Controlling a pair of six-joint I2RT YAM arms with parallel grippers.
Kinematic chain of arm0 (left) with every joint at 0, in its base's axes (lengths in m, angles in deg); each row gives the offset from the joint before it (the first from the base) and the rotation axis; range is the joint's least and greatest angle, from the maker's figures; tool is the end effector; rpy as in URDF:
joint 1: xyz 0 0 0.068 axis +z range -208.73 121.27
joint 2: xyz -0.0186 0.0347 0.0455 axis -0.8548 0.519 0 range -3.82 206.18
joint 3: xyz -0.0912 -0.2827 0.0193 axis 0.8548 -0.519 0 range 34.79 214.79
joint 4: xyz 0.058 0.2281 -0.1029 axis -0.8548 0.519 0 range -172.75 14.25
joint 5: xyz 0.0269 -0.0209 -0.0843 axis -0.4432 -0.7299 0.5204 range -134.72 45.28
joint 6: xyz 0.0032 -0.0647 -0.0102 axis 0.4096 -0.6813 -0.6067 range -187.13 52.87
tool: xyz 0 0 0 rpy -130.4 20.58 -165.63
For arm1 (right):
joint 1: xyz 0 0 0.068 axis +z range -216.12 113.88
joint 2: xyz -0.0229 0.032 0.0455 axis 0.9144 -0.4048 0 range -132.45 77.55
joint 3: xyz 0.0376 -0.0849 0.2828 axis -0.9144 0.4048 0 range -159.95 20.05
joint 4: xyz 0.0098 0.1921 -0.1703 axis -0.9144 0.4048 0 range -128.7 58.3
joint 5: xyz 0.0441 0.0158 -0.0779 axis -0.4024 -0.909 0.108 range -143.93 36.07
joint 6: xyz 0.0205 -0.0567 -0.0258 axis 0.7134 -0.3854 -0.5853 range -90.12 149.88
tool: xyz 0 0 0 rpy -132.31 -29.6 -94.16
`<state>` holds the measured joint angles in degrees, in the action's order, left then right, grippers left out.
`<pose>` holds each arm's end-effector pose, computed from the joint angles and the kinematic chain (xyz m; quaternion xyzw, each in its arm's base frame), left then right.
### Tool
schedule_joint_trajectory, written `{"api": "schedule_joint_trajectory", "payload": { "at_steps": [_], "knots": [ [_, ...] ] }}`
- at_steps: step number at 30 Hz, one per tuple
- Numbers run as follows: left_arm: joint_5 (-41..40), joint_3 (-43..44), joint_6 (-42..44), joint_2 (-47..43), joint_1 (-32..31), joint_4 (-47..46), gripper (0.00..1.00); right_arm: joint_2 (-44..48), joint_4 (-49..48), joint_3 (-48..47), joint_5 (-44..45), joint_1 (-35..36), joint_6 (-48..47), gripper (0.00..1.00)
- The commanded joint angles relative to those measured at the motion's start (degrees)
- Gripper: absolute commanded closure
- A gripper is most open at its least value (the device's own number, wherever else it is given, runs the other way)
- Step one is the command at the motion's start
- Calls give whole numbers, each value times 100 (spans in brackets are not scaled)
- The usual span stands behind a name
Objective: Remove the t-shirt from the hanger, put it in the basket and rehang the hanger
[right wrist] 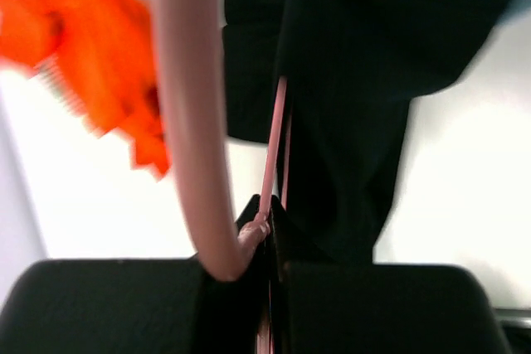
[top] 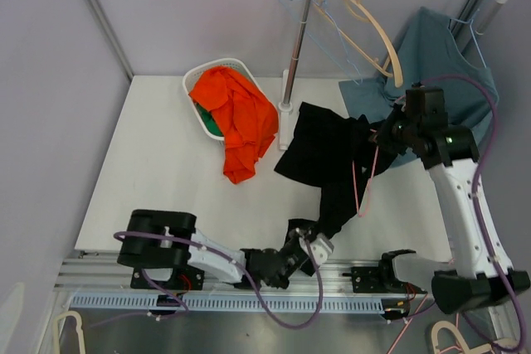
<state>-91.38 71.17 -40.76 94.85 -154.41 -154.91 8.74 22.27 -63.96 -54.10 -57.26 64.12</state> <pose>0.0042 -0.3384 0.2340 0.3702 0.5514 -0.1899 0.7231 0.2163 0.0339 0.4145 0.2030 0.9039 0.1395 0.3497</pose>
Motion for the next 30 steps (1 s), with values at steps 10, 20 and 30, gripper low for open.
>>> {"api": "schedule_joint_trajectory", "payload": {
  "at_steps": [10, 20, 30],
  "knots": [
    [1482, 1493, -4007, -2536, 2992, 5411, 100, 1810, 477, -731, 24, 397, -409, 100],
    [3803, 4120, -4299, -2758, 5331, 8182, 99, 756, 424, -1713, 2081, 379, -998, 100],
    [3953, 10304, -3736, 250, 5771, 9965, 100, 44, 548, -2199, 2680, 73, -1314, 100]
  ]
}}
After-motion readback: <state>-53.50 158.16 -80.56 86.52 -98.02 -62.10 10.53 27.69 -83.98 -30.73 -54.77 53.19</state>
